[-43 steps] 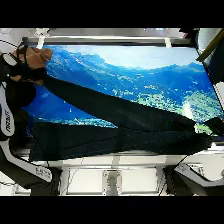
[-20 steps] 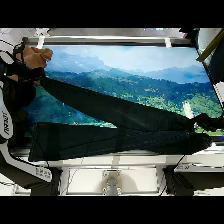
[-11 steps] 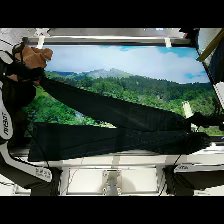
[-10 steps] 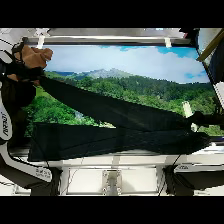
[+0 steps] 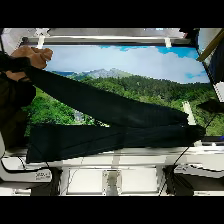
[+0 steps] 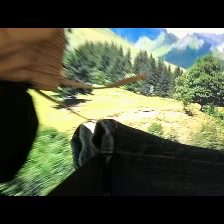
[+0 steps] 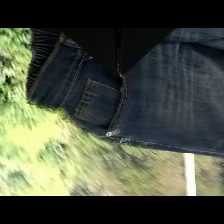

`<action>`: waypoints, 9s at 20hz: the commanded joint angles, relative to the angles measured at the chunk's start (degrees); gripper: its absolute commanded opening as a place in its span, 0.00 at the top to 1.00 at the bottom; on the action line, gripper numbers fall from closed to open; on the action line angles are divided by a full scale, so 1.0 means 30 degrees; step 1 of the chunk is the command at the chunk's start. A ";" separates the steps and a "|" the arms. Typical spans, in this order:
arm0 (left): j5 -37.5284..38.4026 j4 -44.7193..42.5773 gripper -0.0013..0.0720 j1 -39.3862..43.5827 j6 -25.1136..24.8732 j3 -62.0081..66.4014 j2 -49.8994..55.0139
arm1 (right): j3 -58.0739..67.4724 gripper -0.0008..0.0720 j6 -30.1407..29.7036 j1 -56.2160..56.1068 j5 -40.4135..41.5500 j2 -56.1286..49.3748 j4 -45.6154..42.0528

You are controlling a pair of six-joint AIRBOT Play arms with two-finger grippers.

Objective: Fold the clothes and pants, and hang the long-sleeved shirts on hangers.

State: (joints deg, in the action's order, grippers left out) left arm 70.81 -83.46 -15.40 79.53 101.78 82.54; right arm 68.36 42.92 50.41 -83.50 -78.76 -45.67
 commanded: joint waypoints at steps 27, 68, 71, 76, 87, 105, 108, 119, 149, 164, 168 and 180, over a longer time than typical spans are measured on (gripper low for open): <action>0.2630 -0.4626 0.96 0.0219 0.4357 0.0007 0.5435 | 0.0576 0.38 0.2834 -0.4277 0.1486 -0.6288 -0.3257; -0.2710 -0.7606 0.96 0.1574 0.7155 0.0015 0.1858 | 0.4146 0.94 0.5289 -0.5457 0.7504 -0.1421 -0.2426; 0.2171 -0.7606 0.96 0.1610 0.4991 0.0015 -0.1290 | 0.4146 0.94 0.4830 -0.4342 0.4517 0.1581 -0.3497; 0.6470 -0.7599 0.96 0.1610 0.4685 0.0015 -0.5180 | 0.4146 0.94 0.4328 -0.2696 0.0736 0.4663 -0.3519; 0.1464 -0.7606 0.96 0.0918 0.6725 -0.1384 0.5610 | -0.0073 0.94 0.4313 -0.3891 0.9493 -0.1537 -0.0998; 0.1960 -0.8757 0.04 0.1341 0.8590 -0.1392 0.4430 | 0.4058 0.23 0.5690 -0.6142 1.2852 -0.3657 0.1319; 0.3191 -0.9457 0.04 0.1406 0.8262 -0.4386 0.0408 | 0.4044 0.23 0.5690 -0.3614 0.7242 -0.1231 -0.2047; 0.3213 0.0678 0.05 -0.8145 0.2841 -2.0720 -1.0797 | -0.0211 0.23 0.4962 0.1275 0.1661 0.3002 -0.1756; 0.2834 0.2841 0.12 -1.3296 -0.8816 -2.2513 -0.4532 | -0.0211 0.23 0.5829 0.1275 -0.0889 0.3067 -0.0787; 0.1741 0.7359 0.96 -1.1438 -0.8779 -2.0779 -0.4284 | -0.0211 0.23 0.5829 0.1275 -0.0794 0.3067 -0.0765; 0.0175 0.7606 0.96 -1.1096 -0.6834 -1.7194 -0.4284 | -0.0211 0.23 0.5829 0.1275 -0.0233 0.3060 -0.0765; 0.0903 0.6193 0.01 -0.9435 -0.3067 -1.6254 -0.4998 | -0.0219 0.23 0.4481 0.1282 -0.1319 0.3920 -0.1552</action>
State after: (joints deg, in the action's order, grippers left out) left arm 69.04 -63.22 -42.68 66.52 53.15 68.73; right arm 67.70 57.84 54.35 -84.73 -67.96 -49.50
